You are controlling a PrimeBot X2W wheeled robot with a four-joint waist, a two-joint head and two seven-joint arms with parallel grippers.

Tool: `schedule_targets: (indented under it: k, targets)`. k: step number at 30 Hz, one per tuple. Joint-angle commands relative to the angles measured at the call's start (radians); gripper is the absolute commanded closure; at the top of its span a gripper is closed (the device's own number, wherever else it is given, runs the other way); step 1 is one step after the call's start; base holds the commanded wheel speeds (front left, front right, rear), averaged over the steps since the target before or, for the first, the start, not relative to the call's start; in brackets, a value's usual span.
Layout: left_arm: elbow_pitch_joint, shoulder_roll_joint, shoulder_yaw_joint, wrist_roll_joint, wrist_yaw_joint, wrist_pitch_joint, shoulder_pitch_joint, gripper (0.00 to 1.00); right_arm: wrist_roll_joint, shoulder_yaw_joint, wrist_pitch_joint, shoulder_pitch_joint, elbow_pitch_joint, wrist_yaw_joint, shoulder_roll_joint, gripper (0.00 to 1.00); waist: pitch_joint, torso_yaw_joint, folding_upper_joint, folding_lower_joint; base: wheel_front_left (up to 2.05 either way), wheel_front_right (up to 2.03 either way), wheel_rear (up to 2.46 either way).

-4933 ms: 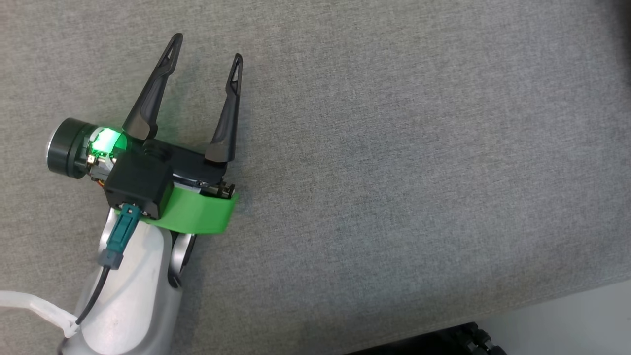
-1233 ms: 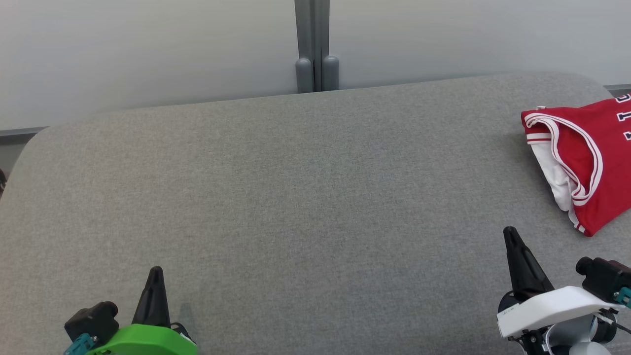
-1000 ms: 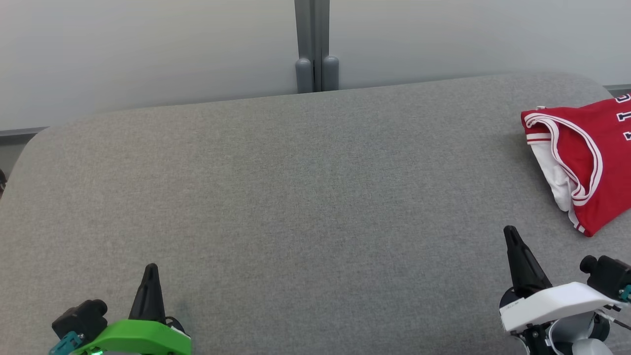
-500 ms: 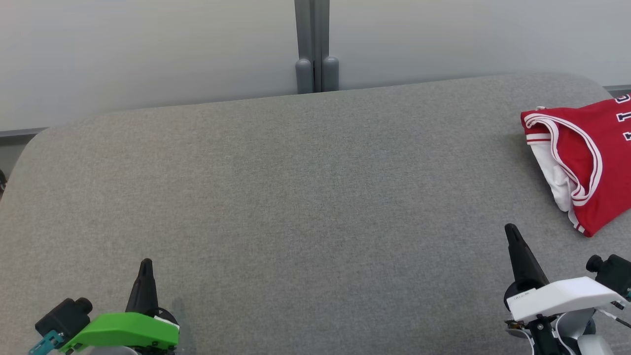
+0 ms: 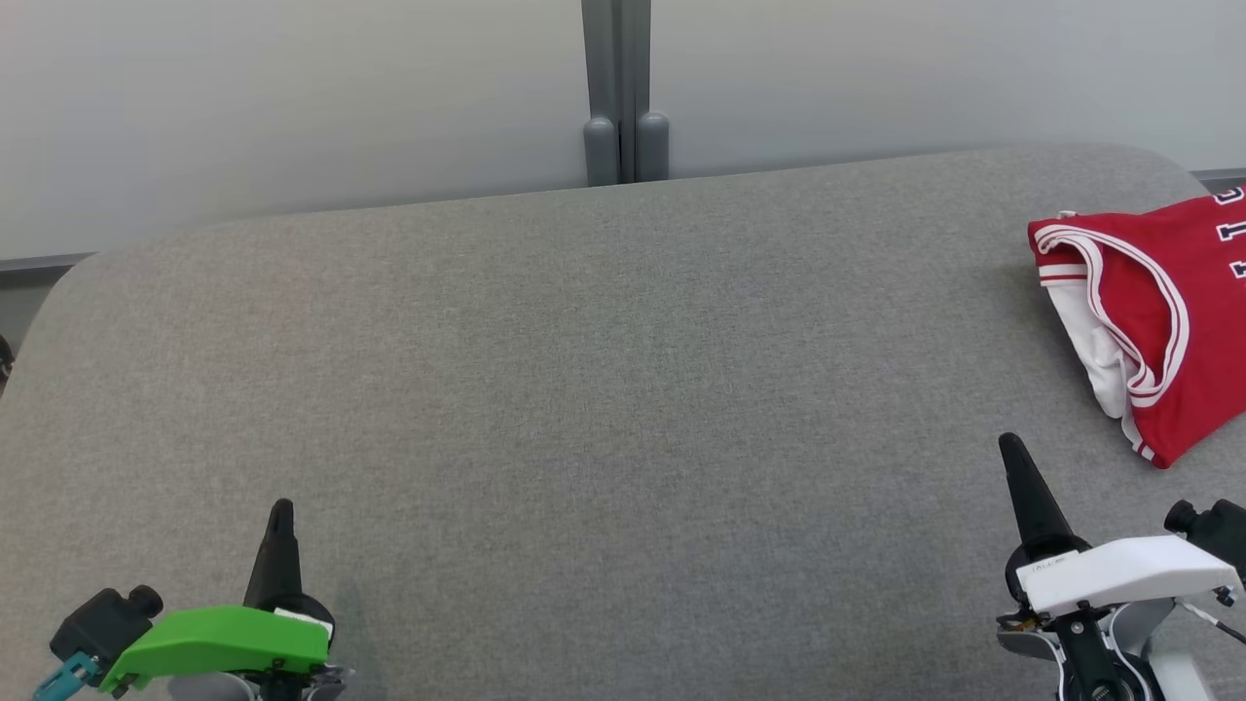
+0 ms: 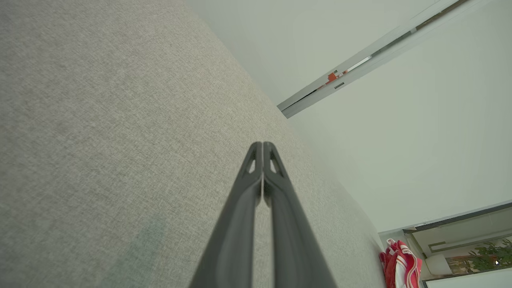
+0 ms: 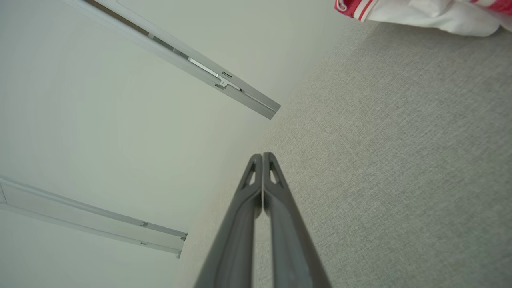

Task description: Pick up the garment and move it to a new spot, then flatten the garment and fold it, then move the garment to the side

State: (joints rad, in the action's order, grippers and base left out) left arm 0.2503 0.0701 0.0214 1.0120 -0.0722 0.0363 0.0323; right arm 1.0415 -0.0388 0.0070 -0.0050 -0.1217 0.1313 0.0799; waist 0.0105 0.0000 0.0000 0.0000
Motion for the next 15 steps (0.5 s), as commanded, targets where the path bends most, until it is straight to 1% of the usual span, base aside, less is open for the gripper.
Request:
schedule_targets:
  k: [1,15]
  targets:
    - [-0.011,-0.001,0.008,0.031,-0.008,-0.005,0.028,1.00,0.029,-0.004,0.004,-0.021,0.003,0.000,0.006,1.00,0.000,0.000,0.0000,0.0000,0.00,0.00,0.00]
    - [-0.010,-0.005,0.031,0.177,-0.022,-0.044,0.044,1.00,0.176,-0.014,0.025,-0.045,-0.029,0.000,0.003,1.00,-0.002,0.000,0.0000,0.0000,0.00,0.00,0.00]
